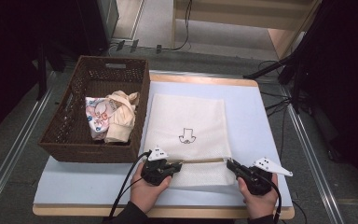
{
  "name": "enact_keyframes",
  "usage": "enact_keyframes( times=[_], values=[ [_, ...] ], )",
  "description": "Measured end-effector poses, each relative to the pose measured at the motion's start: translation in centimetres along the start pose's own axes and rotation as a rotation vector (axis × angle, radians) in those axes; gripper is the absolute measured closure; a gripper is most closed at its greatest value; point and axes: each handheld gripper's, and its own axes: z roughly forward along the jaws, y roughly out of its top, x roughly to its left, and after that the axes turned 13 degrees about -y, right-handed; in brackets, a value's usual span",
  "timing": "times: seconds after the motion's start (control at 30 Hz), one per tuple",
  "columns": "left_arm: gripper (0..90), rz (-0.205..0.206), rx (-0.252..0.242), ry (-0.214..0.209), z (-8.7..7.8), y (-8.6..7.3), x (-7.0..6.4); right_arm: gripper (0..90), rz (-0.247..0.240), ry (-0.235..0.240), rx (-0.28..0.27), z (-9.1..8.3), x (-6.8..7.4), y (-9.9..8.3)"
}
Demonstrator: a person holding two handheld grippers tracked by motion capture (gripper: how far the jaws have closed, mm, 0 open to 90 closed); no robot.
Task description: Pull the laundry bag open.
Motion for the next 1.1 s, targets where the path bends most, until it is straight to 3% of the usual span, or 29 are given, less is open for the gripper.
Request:
enact_keyframes(
  times=[0.37,0.57,1.1],
  values=[
    [87.2,-0.004,0.001,0.008,-0.2,-0.1,0.1,84.7,-0.008,0.009,-0.002,-0.1,0.2,0.2],
    [87.3,-0.031,-0.026,0.007,-0.4,-0.4,0.3,84.8,-0.017,0.018,-0.001,-0.1,0.4,0.2],
    [87.4,-0.043,-0.01,0.068,-0.2,-1.2,0.4,85.1,-0.042,0.051,0.017,-0.1,1.2,0.5]
  ],
)
